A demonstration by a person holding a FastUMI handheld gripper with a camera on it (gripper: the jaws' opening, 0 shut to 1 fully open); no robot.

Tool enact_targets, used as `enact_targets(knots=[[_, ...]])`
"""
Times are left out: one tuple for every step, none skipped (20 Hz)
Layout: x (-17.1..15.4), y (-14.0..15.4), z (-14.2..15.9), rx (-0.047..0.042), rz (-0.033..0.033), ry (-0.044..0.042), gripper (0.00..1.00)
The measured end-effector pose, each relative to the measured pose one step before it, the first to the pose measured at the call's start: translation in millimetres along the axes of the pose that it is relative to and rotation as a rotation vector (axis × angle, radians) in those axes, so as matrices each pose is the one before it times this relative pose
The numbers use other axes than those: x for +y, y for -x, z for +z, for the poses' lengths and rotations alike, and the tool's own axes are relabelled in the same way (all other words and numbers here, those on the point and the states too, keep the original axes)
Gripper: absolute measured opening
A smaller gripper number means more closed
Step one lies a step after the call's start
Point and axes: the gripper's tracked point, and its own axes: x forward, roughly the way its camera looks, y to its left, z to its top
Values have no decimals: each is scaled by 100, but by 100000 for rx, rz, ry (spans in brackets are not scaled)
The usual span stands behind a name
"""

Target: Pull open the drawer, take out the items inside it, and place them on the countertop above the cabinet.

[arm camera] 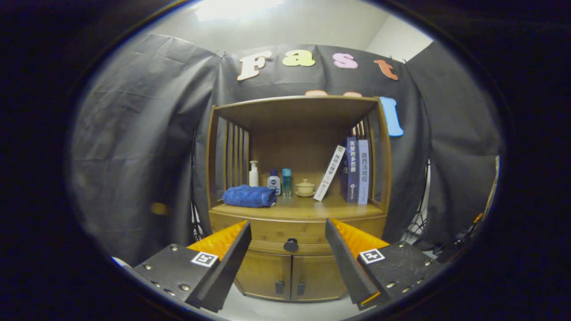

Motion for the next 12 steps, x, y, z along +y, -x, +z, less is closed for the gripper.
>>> enact_targets(knots=[[-104, -1127, 221, -259, 309, 741, 100], [-538, -1237, 392, -1587, -1436, 984, 100], [-792, -1307, 159, -2017, -2583, 1008, 100], [-392, -1303, -284, -550, -1538, 58, 99], [240, -1343, -1227, 1561, -274, -1019, 99], [227, -1232, -1337, 2550, 107, -1733, 99], [101, -1219, -1447, 3513, -117, -1836, 99], [200, -1217, -1709, 4190, -252, -2119, 99], [249, -1192, -1663, 4868, 208, -2078, 100], [-18, -1368, -1306, 2840, -708, -1018, 100], [-407, -1383, -1000, 2036, -1556, 211, 100], [-389, -952, -1206, 3482, -1908, 1120, 100]])
